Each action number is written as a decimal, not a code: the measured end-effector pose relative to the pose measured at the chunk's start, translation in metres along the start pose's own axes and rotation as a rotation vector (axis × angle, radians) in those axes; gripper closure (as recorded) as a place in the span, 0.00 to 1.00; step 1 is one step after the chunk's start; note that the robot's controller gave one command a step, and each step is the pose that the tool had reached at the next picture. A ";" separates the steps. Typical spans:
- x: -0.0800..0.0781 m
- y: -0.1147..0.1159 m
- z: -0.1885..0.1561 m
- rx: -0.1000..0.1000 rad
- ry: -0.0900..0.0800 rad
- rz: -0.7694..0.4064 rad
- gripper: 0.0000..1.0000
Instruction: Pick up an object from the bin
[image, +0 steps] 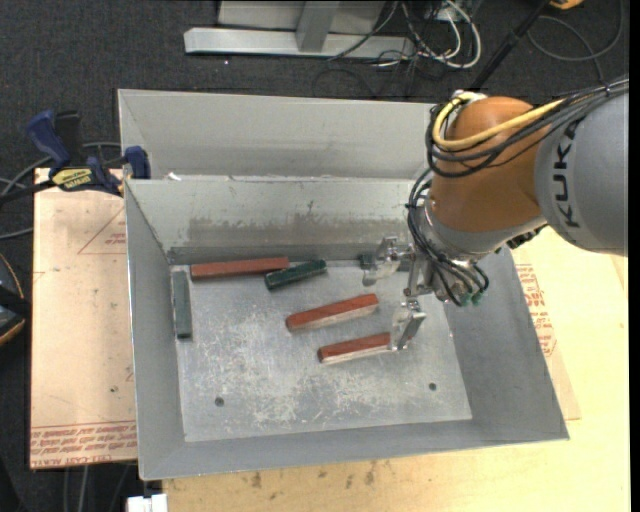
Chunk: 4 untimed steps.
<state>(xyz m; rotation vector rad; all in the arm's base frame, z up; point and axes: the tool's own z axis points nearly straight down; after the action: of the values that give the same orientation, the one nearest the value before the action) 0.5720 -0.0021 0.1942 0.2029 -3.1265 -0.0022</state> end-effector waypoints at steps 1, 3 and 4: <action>-0.006 0.016 -0.001 0.005 -0.026 -0.090 0.00; -0.021 0.037 0.104 0.010 -0.056 -0.358 1.00; -0.021 0.037 0.104 0.010 -0.056 -0.358 1.00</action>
Offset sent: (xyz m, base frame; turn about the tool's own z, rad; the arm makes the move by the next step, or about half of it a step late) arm 0.0043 0.0183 -0.1242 -0.2335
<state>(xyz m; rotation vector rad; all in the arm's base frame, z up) 0.5867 0.0376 0.0906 0.7698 -3.0952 0.0048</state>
